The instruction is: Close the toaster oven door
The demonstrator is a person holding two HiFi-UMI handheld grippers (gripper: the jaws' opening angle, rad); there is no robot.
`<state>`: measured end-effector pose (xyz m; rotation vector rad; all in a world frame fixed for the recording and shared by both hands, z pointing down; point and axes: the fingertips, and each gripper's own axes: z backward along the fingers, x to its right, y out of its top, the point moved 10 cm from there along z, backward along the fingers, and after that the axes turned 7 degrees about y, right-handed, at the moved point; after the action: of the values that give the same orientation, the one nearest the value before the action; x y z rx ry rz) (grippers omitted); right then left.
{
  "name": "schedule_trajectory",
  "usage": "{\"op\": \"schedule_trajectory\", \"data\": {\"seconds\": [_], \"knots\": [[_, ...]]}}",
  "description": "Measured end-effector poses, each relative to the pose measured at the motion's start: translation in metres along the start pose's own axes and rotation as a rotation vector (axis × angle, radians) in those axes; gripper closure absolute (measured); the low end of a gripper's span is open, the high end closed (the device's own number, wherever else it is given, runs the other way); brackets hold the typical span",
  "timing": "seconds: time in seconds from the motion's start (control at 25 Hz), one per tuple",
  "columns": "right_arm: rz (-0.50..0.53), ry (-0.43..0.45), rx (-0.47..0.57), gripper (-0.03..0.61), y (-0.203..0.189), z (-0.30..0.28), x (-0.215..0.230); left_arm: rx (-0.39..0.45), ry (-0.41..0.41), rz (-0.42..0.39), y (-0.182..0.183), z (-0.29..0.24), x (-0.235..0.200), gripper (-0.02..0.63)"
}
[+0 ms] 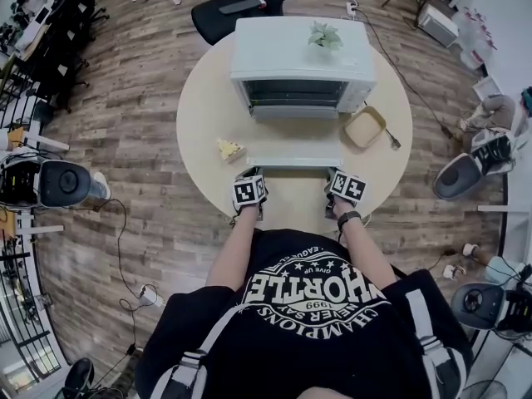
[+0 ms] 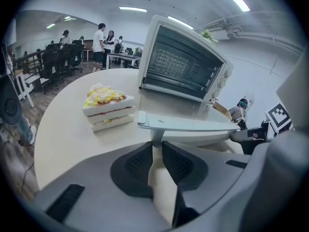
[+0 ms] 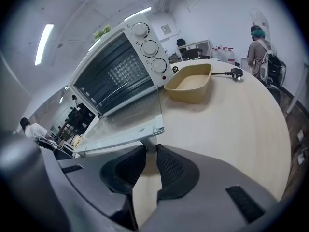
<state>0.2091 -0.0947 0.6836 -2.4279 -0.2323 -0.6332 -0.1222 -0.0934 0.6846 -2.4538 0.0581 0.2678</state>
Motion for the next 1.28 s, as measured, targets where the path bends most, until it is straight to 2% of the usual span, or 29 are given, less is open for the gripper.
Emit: {"op": "schedule_trajectory", "data": {"seconds": [1.28], "knots": [[-0.004, 0.012, 0.004, 0.486, 0.01, 0.012, -0.007, 0.02, -0.042, -0.038, 0.006, 0.005, 0.003, 0.534]]}}
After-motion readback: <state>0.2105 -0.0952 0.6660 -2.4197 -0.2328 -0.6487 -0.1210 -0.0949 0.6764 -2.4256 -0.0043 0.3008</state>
